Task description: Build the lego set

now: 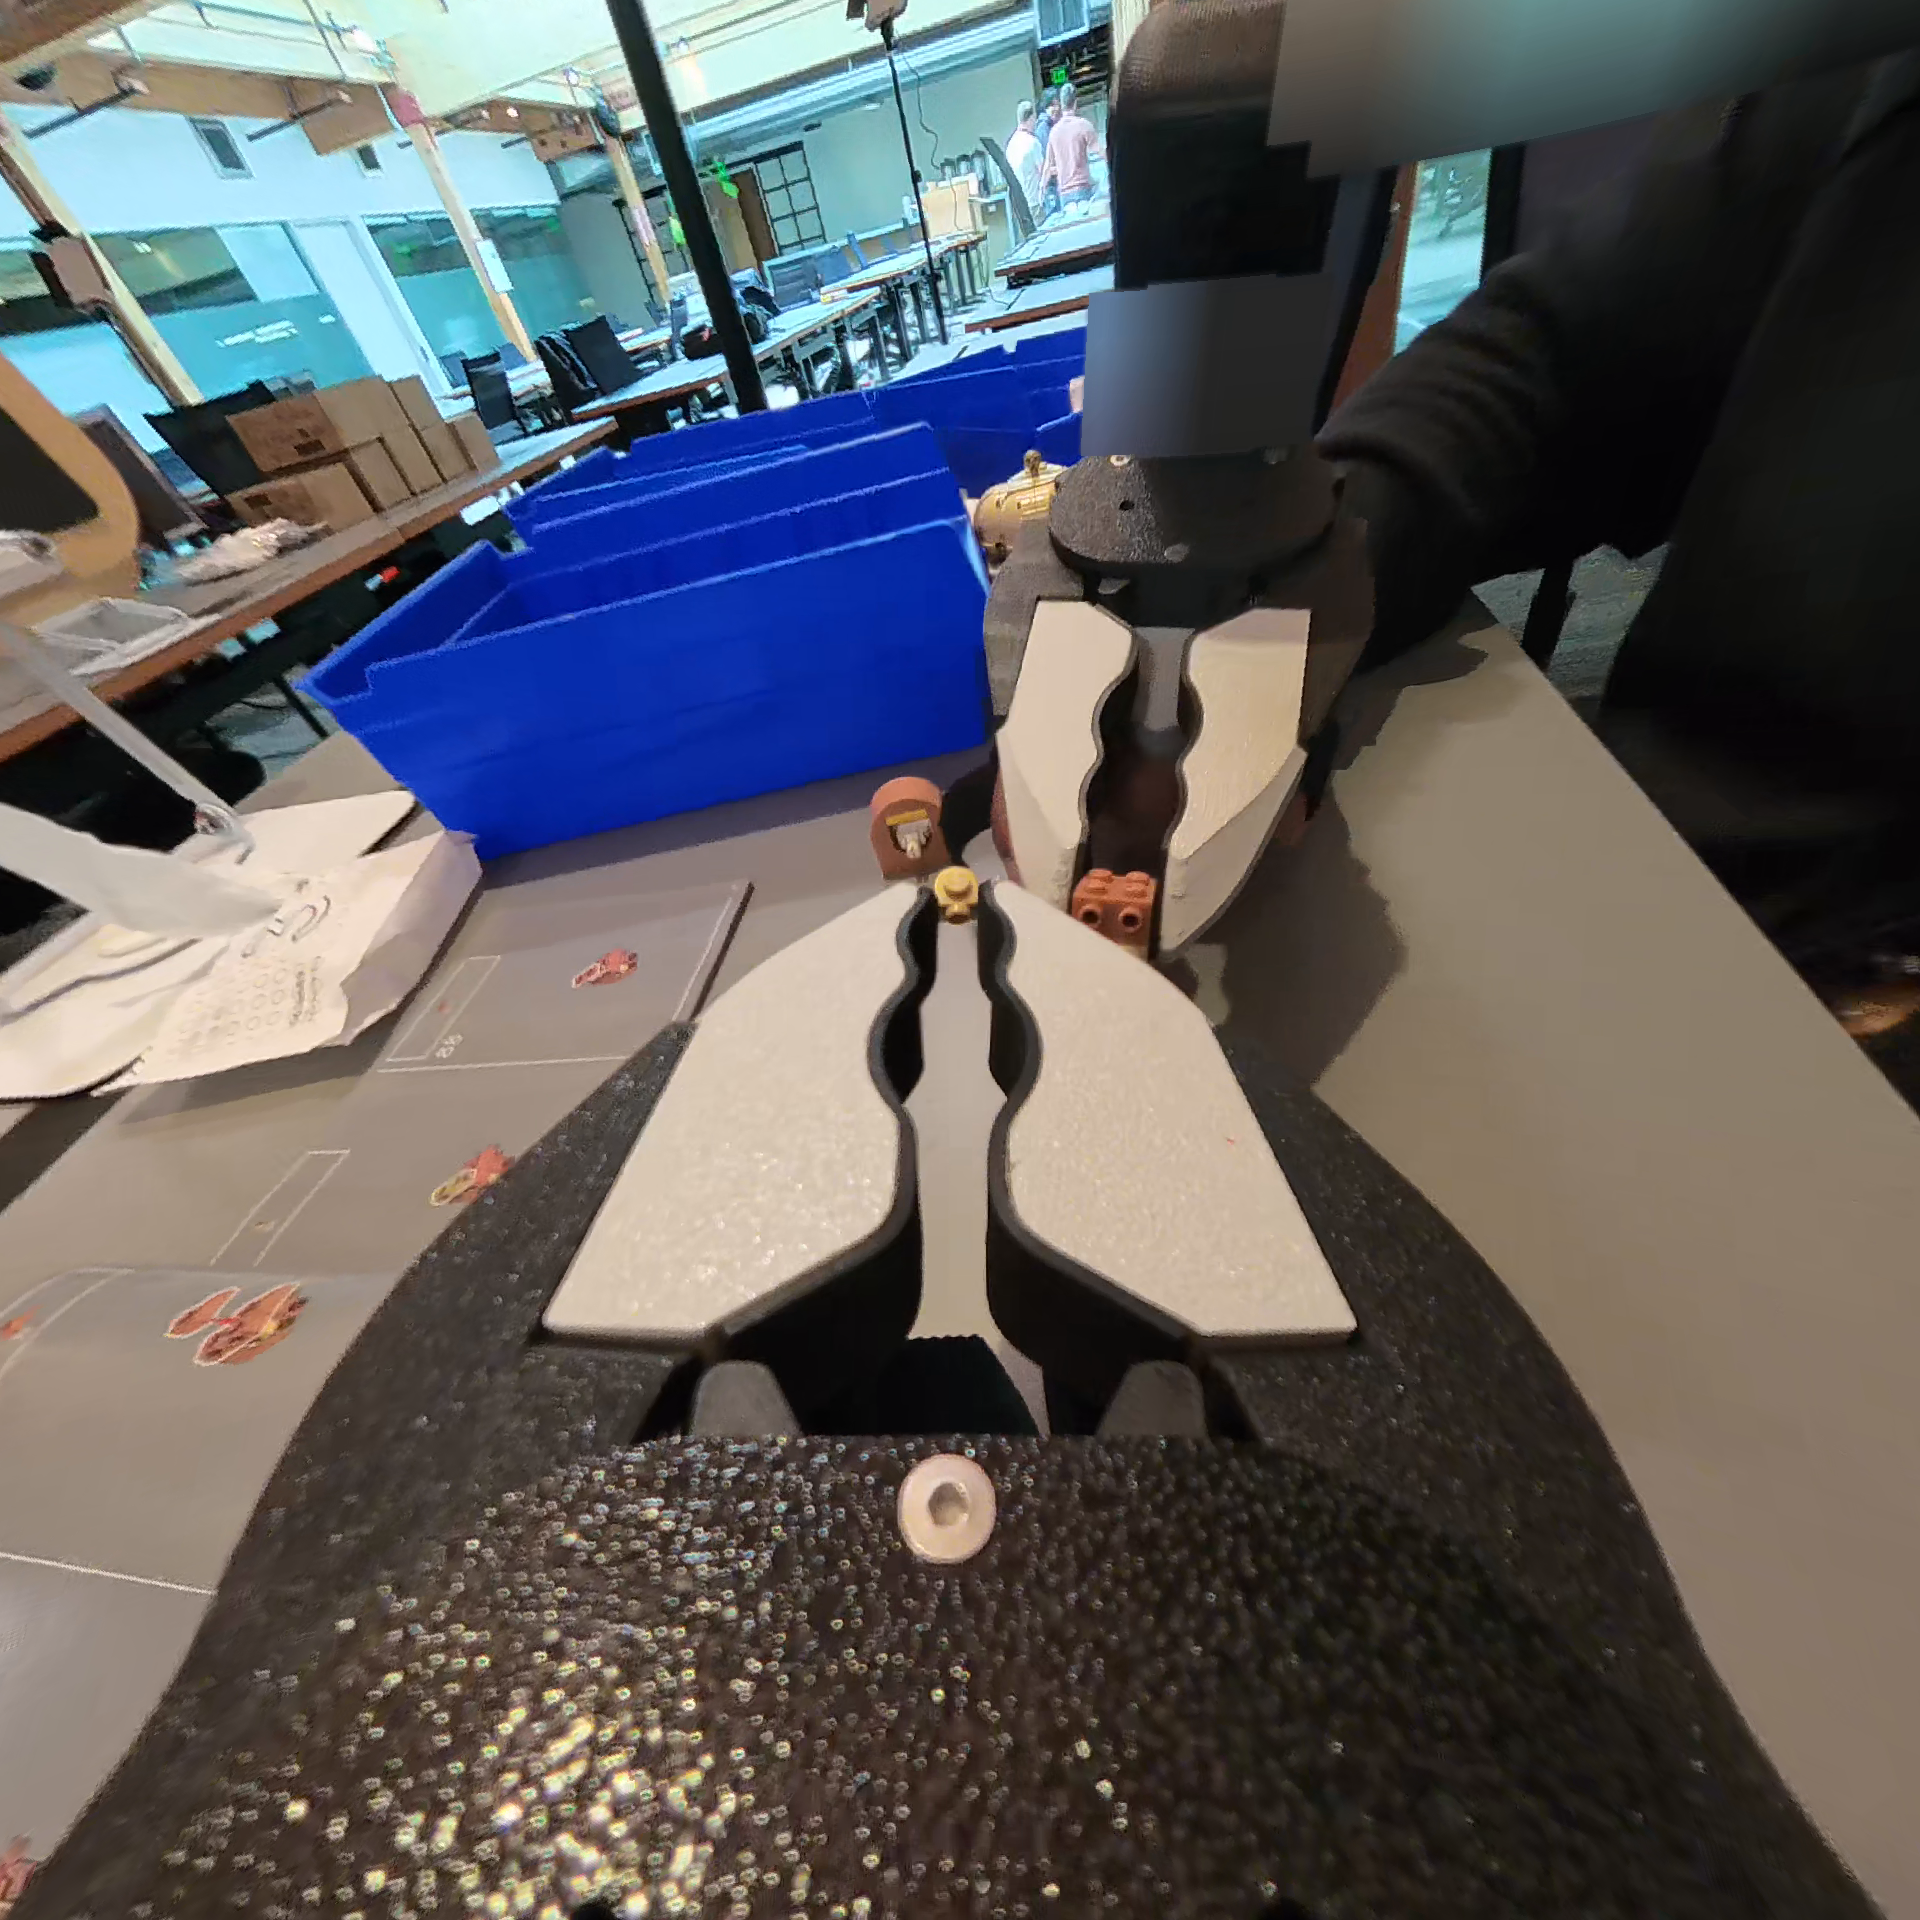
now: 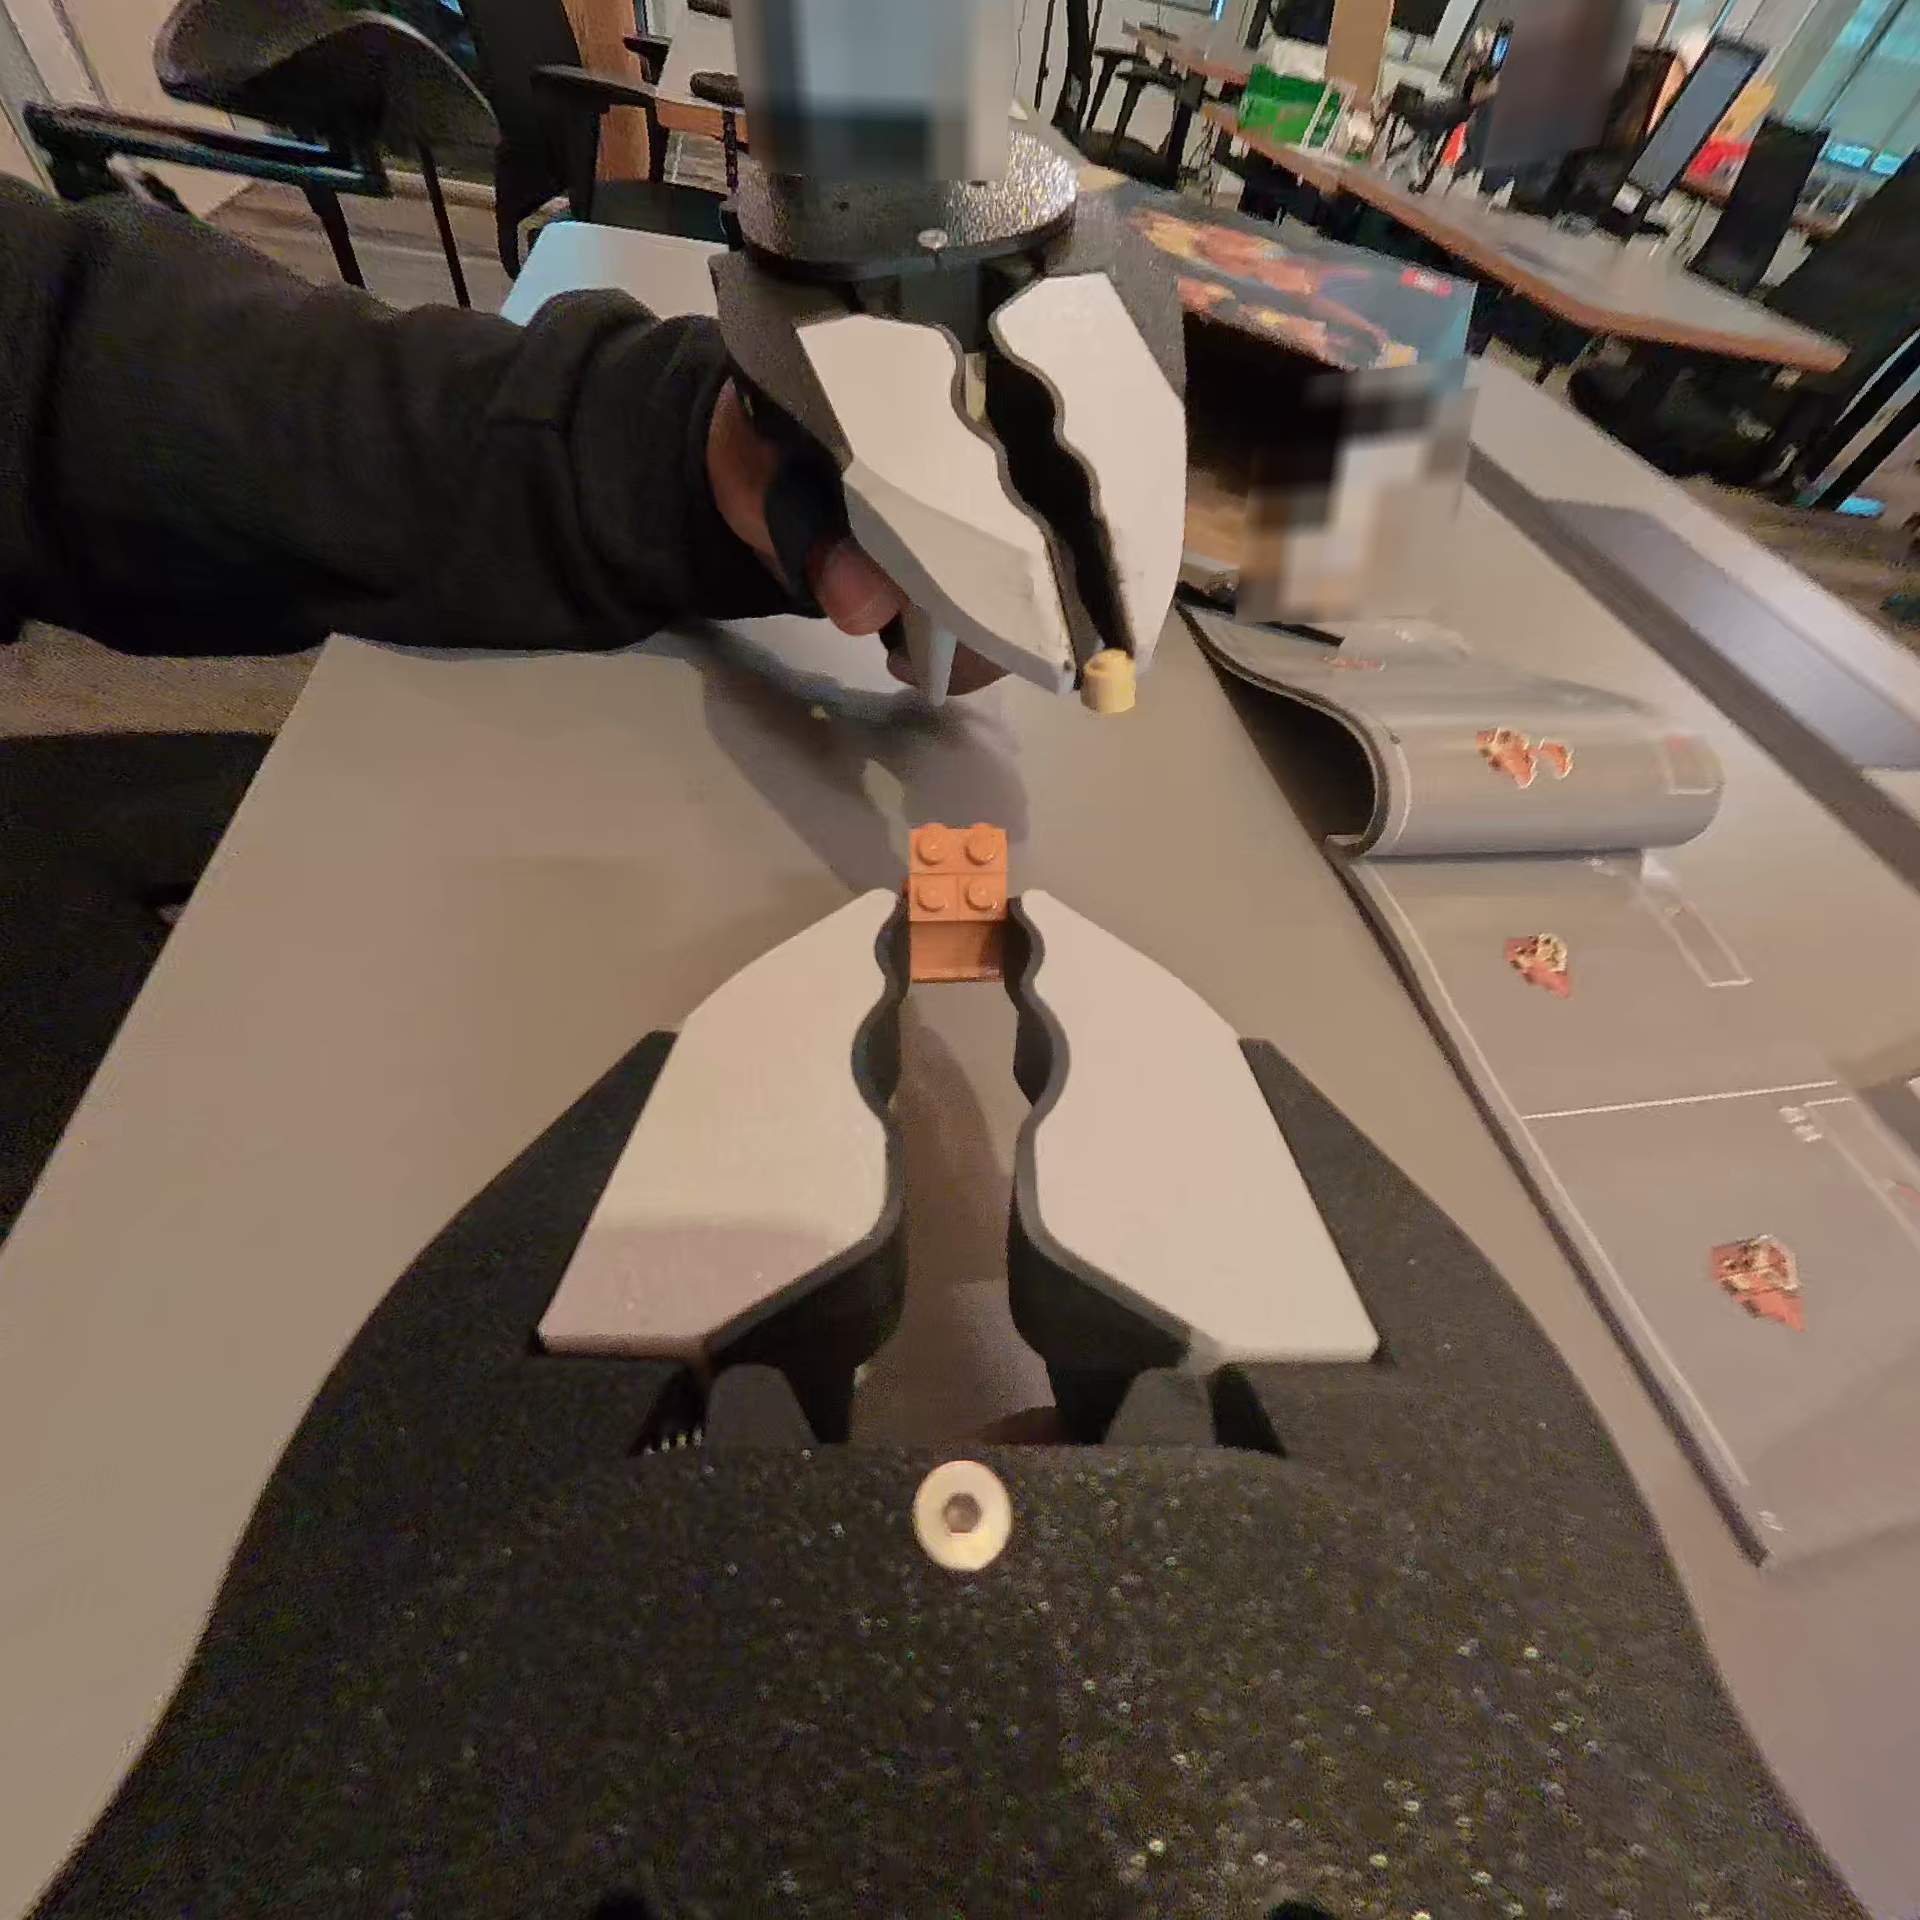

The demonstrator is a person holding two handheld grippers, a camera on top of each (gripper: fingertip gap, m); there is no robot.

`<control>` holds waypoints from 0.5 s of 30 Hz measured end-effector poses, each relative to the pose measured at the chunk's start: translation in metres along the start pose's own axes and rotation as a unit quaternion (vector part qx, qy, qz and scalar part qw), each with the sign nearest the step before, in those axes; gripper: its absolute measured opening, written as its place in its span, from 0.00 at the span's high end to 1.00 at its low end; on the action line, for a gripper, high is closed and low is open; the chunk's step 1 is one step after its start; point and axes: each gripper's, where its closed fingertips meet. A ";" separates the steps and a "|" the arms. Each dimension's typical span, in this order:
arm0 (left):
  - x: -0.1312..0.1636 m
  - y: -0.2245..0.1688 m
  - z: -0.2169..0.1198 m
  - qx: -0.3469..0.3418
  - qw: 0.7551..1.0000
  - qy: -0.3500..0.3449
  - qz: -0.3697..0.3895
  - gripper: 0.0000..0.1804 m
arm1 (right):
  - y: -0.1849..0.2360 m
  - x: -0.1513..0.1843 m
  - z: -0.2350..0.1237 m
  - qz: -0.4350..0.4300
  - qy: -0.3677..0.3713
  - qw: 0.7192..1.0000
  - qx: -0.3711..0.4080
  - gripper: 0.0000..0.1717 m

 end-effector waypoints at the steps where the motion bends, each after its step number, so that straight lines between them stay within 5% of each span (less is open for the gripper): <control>1: -0.002 -0.003 0.000 -0.006 1.000 -0.003 0.006 0.96 | 0.001 -0.001 -0.002 -0.016 -0.005 1.000 0.005 0.90; 15: -0.006 -0.001 0.019 -0.038 0.999 -0.025 0.017 0.96 | 0.009 -0.002 -0.022 -0.085 -0.036 0.995 0.037 0.90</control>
Point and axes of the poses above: each gripper's, where its closed fingertips meet, z out along the fingers, x out of its underside, y = z × x across the jaws, and after that the axes turned 1 degree about z, right-handed
